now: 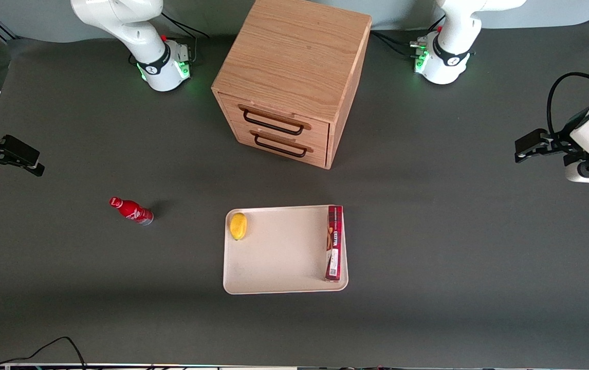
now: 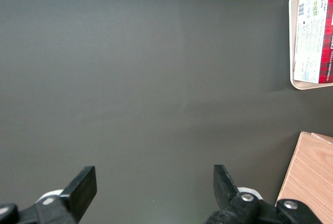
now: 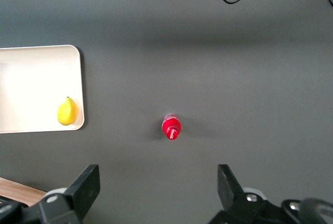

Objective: Place coke bottle on tray

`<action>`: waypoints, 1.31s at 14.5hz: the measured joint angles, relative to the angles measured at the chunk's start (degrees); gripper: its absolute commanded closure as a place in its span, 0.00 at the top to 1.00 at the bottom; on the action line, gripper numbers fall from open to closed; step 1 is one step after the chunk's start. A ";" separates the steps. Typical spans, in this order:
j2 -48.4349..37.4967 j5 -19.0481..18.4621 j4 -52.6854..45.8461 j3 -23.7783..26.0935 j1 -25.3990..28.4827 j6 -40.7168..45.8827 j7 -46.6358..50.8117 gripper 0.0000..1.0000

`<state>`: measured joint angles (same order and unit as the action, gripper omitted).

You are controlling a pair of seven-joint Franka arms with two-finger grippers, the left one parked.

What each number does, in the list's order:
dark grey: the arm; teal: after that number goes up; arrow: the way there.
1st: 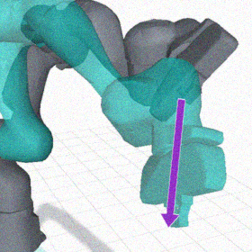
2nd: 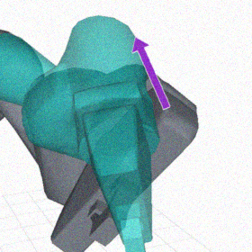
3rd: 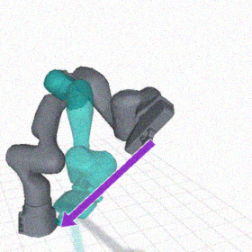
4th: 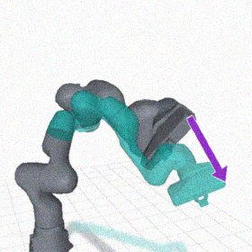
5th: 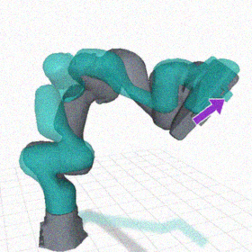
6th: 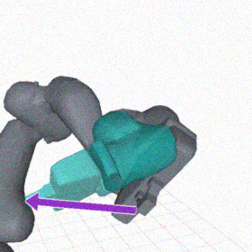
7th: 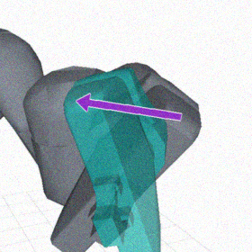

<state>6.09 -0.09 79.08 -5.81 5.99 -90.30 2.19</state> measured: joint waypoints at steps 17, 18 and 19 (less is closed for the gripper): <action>0.72 0.99 3.36 -0.48 0.62 0.51 -1.33 1.00; 0.69 0.99 4.94 -0.48 0.62 -0.83 -1.45 1.00; 0.63 0.99 6.70 -0.48 0.62 -2.53 -1.49 0.99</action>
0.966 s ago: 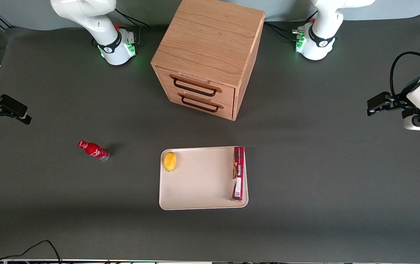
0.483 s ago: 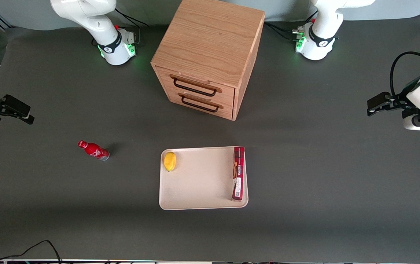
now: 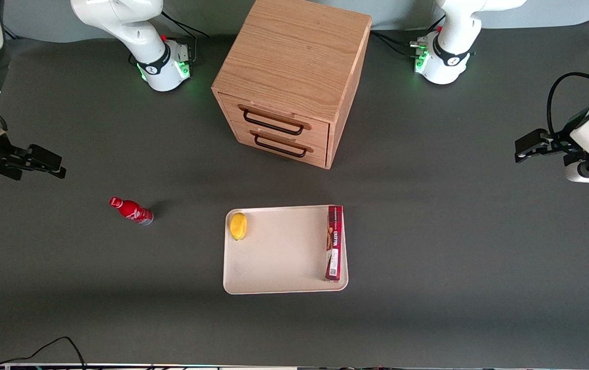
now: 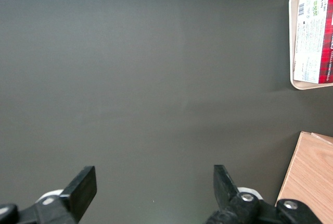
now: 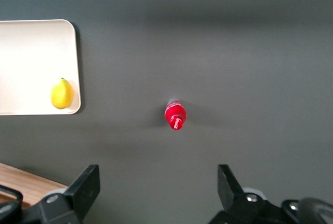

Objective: Place coke bottle on tray
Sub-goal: 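Move the open right gripper down to the red Coca-Cola bottle's cap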

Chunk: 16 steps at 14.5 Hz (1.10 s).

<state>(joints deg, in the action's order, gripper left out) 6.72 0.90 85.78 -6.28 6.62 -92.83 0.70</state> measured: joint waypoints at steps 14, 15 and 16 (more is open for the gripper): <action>-8.52 -0.18 38.26 0.60 -0.90 -35.86 -5.37 0.96; -8.29 -0.18 39.32 0.58 -1.46 -37.07 -6.58 0.95; -7.89 -0.18 40.10 0.56 -1.82 -38.12 -7.23 0.95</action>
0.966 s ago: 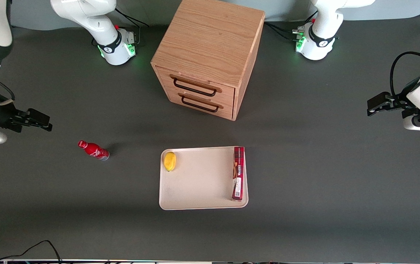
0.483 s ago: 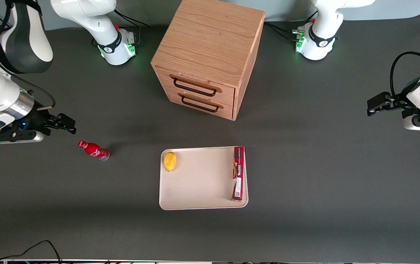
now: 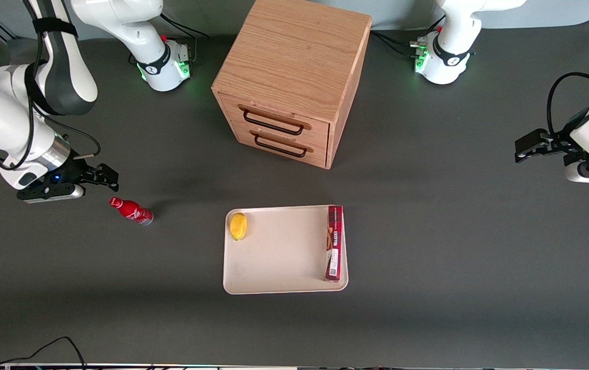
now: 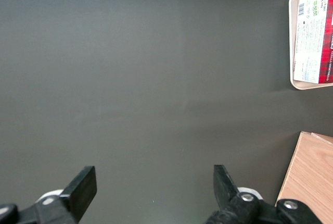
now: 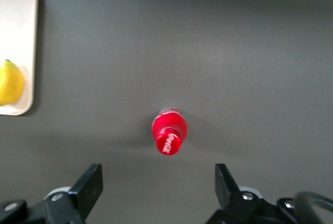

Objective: Place coke bottle on tray
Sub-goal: 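Move the open right gripper down to the red Coca-Cola bottle's cap, then close the right gripper around the bottle's cap end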

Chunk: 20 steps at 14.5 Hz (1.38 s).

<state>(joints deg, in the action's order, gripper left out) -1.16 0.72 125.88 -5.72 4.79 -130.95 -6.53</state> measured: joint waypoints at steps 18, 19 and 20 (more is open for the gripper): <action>7.97 0.00 2.41 0.06 -0.18 -11.91 -0.66 0.42; 7.97 0.00 2.40 0.09 -0.18 -11.91 -0.65 0.34; 7.97 0.00 2.40 0.10 -0.18 -11.91 -0.64 0.27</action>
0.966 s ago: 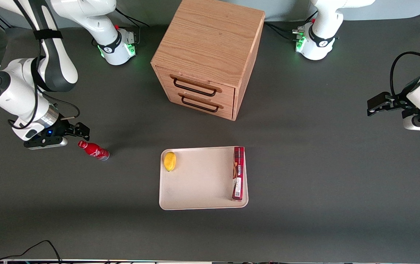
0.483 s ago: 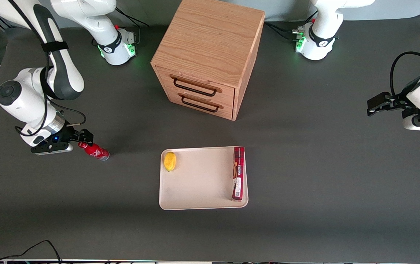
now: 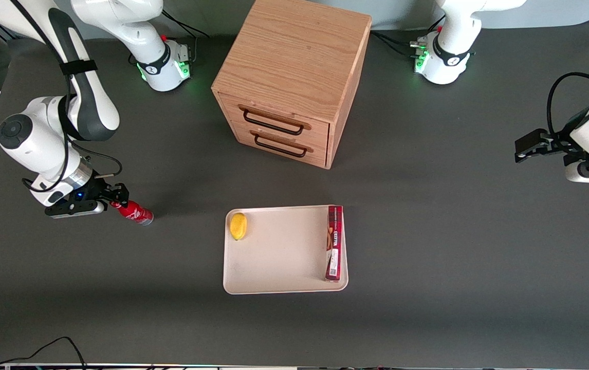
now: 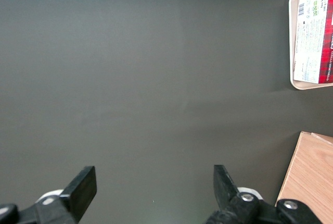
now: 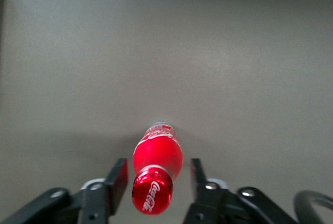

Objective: Place coke bottle on tray
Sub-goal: 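Close the right gripper around the bottle's cap end, then lift the bottle and pull it back toward the right arm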

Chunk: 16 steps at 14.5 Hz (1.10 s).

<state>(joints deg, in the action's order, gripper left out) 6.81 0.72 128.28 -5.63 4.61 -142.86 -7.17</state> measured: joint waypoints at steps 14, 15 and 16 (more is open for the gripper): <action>-2.12 0.00 -10.78 0.06 0.07 17.97 2.00 0.00; -2.79 0.00 -13.42 0.06 0.07 21.85 2.06 0.00; -3.40 0.00 -16.21 0.06 0.07 25.91 2.28 0.00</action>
<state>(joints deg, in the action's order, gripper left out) 3.40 0.72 112.07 -5.57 4.68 -116.95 -4.89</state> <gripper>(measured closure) 0.692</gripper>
